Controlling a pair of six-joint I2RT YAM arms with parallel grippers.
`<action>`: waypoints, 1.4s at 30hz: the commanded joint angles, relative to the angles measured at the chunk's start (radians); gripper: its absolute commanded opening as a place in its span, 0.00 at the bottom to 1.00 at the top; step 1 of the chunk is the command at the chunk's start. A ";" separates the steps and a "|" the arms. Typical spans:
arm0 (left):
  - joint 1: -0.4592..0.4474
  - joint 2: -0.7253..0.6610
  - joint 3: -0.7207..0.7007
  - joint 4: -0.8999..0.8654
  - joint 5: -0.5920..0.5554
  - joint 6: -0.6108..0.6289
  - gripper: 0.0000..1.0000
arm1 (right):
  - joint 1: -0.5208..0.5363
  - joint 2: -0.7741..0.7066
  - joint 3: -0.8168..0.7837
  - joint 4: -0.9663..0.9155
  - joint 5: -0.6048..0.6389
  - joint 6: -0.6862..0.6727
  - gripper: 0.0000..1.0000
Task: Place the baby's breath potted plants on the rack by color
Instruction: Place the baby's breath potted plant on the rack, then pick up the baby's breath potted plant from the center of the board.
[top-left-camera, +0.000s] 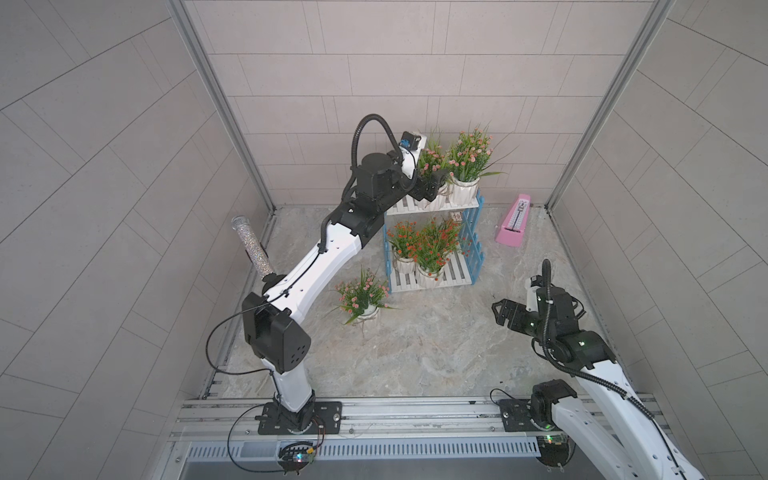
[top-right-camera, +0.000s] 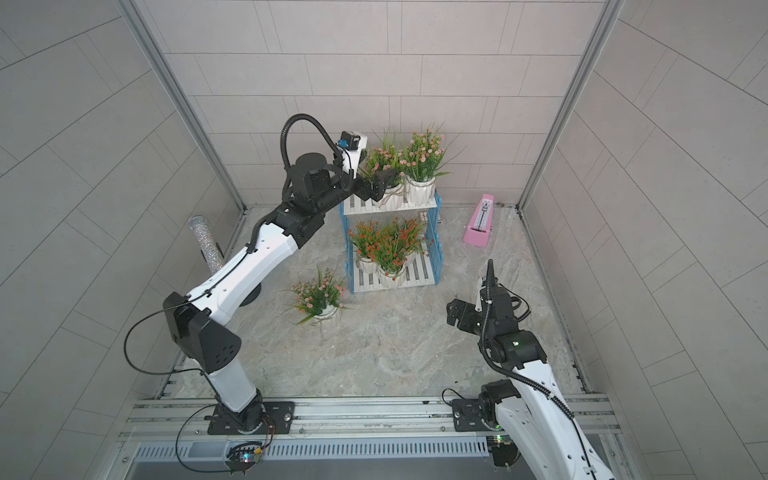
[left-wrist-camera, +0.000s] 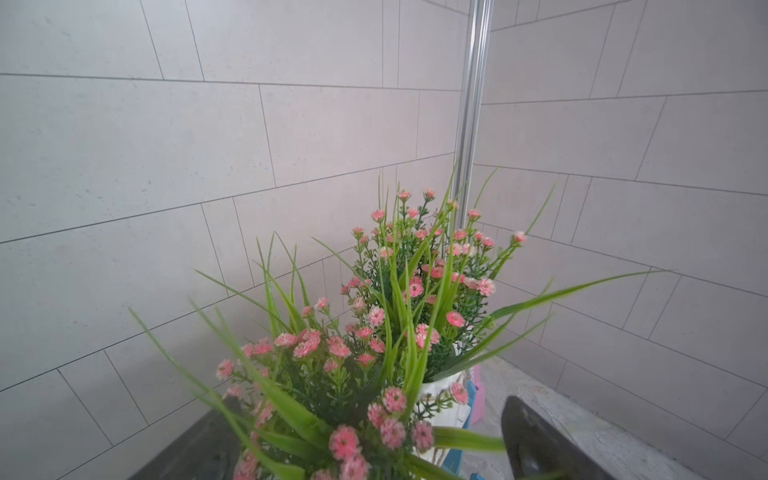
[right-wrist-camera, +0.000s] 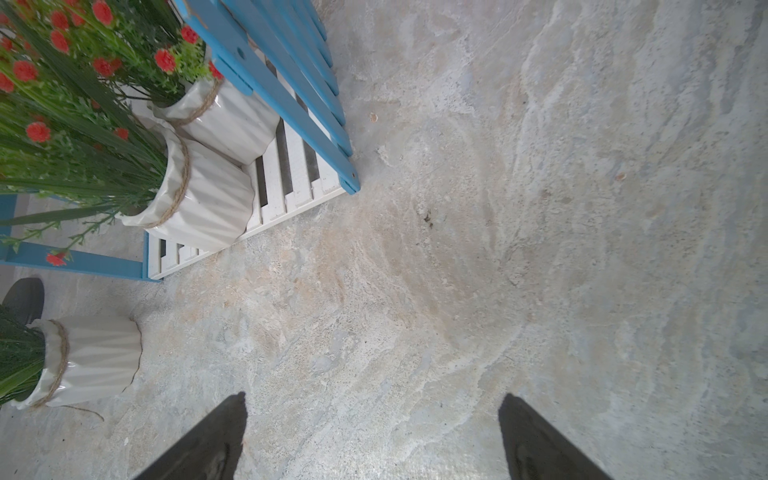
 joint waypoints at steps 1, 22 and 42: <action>0.047 -0.104 -0.090 0.075 0.042 -0.074 1.00 | 0.010 -0.010 -0.013 0.002 0.015 -0.007 0.99; 0.408 -0.500 -0.612 -0.253 -0.151 -0.224 1.00 | 0.439 0.175 0.063 0.189 0.190 -0.012 0.97; 0.468 -0.925 -1.126 -0.659 -0.284 -0.445 1.00 | 0.710 0.665 0.047 0.903 0.009 -0.060 0.95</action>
